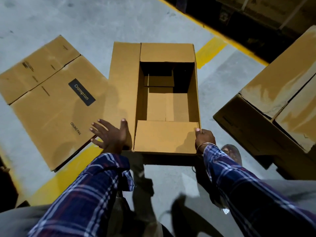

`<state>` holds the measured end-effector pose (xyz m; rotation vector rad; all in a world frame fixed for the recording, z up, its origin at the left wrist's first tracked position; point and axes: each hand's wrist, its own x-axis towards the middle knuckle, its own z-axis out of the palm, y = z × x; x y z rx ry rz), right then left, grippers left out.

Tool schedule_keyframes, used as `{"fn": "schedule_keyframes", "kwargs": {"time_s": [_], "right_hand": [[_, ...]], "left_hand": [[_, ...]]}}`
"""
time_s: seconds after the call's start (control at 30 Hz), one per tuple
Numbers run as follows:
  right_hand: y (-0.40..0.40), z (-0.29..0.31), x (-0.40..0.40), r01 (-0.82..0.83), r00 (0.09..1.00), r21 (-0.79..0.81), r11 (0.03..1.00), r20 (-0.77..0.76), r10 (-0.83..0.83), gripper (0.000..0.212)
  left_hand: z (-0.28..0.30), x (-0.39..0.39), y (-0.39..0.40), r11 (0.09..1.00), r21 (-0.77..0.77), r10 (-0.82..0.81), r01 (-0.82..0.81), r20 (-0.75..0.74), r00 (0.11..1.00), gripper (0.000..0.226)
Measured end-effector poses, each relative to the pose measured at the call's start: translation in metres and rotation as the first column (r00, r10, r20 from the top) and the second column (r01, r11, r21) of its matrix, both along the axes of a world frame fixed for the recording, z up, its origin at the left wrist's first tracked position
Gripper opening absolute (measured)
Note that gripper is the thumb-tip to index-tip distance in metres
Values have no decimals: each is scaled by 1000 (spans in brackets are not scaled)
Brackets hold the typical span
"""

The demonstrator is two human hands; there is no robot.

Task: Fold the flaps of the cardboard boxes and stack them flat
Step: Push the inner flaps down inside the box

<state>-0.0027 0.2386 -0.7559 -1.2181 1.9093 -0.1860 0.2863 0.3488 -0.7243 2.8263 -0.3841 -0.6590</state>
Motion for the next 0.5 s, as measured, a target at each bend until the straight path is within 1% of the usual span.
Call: {"fn": "schedule_keyframes", "kwargs": {"time_s": [0.03,0.07,0.1,0.17,0.2,0.27,0.3,0.37,0.43,0.5], "right_hand": [[1,-1,0,8,1000,-10,1000,12,-8,43],[2,-2,1,11,1000,-21,1000,23,-11,41],[3,-2,1,8,999,-32,999,32,-7,39],[5,0,1,-40,999,-43,998,34,42,38],[4,2,1,-82,996,-39,996,33,83,41],[-3,7,5,-155,987,-6,988,53,155,50],[-10,8,9,-168,983,21,986,81,166,55],[-22,8,17,-145,981,79,986,140,133,63],[-31,3,22,-91,980,94,991,183,72,64],[-32,0,22,-72,980,73,995,193,57,60]], "left_hand": [[-4,-1,-4,1000,14,-25,27,-90,996,111],[-10,-1,-8,998,-3,-62,63,-196,979,119],[-15,-2,-13,995,-49,-102,91,-296,950,129],[-14,-5,-24,988,-137,-126,72,-451,883,144],[-15,-6,-29,985,-166,-127,52,-481,867,140],[-17,-4,-36,978,-208,-116,8,-513,850,118],[-20,0,-39,974,-227,-116,-9,-533,838,114],[-24,9,-45,968,-253,-147,-4,-574,805,109],[-25,12,-48,951,-307,-218,32,-592,776,91],[-26,10,-53,948,-314,-236,48,-592,770,75]]}}
